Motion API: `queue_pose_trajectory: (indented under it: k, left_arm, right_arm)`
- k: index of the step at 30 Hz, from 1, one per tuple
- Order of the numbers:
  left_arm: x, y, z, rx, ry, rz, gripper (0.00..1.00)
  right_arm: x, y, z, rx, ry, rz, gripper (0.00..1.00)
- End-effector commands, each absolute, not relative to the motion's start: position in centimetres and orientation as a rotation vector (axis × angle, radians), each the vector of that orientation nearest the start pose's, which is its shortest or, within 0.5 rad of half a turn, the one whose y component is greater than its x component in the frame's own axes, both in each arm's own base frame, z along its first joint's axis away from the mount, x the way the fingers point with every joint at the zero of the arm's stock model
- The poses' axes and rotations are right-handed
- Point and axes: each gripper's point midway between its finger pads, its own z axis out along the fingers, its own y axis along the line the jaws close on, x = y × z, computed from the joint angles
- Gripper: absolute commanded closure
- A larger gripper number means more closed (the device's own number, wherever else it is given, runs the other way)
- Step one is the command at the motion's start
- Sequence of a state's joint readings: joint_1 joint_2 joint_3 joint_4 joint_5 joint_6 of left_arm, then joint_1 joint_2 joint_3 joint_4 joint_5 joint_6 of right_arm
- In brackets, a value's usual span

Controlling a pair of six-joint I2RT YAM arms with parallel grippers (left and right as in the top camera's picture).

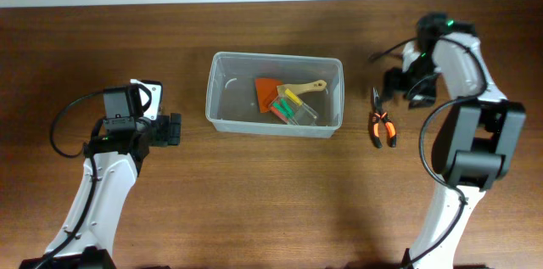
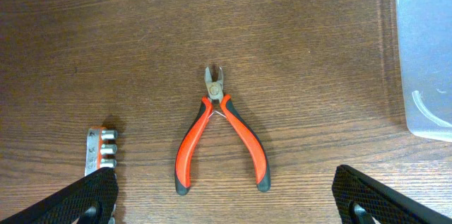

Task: Pack container
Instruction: 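Grasp the orange-black needle-nose pliers with the right gripper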

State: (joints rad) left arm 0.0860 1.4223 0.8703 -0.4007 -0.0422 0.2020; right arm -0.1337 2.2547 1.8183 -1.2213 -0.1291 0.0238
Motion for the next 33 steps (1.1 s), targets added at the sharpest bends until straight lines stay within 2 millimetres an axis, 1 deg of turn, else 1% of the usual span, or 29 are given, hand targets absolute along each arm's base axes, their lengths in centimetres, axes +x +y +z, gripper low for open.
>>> queue_pose_trajectory:
  k: [1, 5, 9, 11, 13, 15, 17, 18, 19, 21, 23, 25, 29, 31, 32, 33]
  left_arm:
    - [36.6, 4.1, 10.1, 0.145, 2.517, 0.186, 0.01]
    - [36.6, 4.1, 10.1, 0.145, 2.517, 0.186, 0.01]
    - [36.6, 4.1, 10.1, 0.145, 2.517, 0.186, 0.01]
    - [36.6, 4.1, 10.1, 0.145, 2.517, 0.187, 0.01]
    - [36.6, 4.1, 10.1, 0.145, 2.517, 0.187, 0.01]
    - [36.6, 4.1, 10.1, 0.145, 2.517, 0.187, 0.01]
    - [36.6, 4.1, 10.1, 0.145, 2.517, 0.186, 0.01]
    - [36.6, 4.1, 10.1, 0.145, 2.517, 0.187, 0.01]
    - [36.6, 4.1, 10.1, 0.145, 2.517, 0.187, 0.01]
    - [36.6, 4.1, 10.1, 0.145, 2.517, 0.187, 0.01]
    - [36.6, 4.1, 10.1, 0.145, 2.517, 0.186, 0.01]
    - [36.5, 4.1, 10.1, 0.144, 2.517, 0.186, 0.01]
    - [36.6, 4.1, 10.1, 0.145, 2.517, 0.187, 0.01]
    - [36.6, 4.1, 10.1, 0.145, 2.517, 0.186, 0.01]
    - [36.6, 4.1, 10.1, 0.145, 2.517, 0.186, 0.01]
    - [36.6, 4.1, 10.1, 0.145, 2.517, 0.186, 0.01]
  right_arm:
    - [39.9, -2.1, 0.7, 0.152, 3.246, 0.206, 0.28]
    - [39.3, -2.0, 0.0, 0.152, 3.259, 0.208, 0.29]
    - [39.3, -2.1, -0.1, 0.15, 3.259, 0.21, 0.29]
    - [39.4, -1.9, 0.0, 0.15, 3.256, 0.225, 0.28]
    - [39.7, -2.0, 0.7, 0.137, 3.244, 0.22, 0.31]
    - [40.8, -2.1, 2.8, 0.125, 3.201, 0.212, 0.31]
    - [42.0, -2.3, 5.9, 0.115, 3.135, 0.2, 0.31]
    - [42.5, -2.3, 7.8, 0.108, 3.093, 0.191, 0.31]
    - [42.8, -2.5, 9.3, 0.098, 3.061, 0.177, 0.31]
    - [42.6, -2.7, 10.6, 0.081, 3.04, 0.147, 0.31]
    - [42.0, -3.1, 10.7, 0.083, 3.061, 0.106, 0.31]
    - [41.1, -3.3, 10.4, 0.086, 3.097, 0.09, 0.33]
    - [39.7, -4.3, 9.1, 0.09, 3.155, -0.01, 0.34]
    - [39.1, -4.5, 8.6, 0.089, 3.179, -0.03, 0.33]
    - [38.6, -4.4, 8.3, 0.089, 3.197, -0.025, 0.33]
    - [37.6, -4.3, 7.8, 0.09, 3.237, -0.02, 0.32]
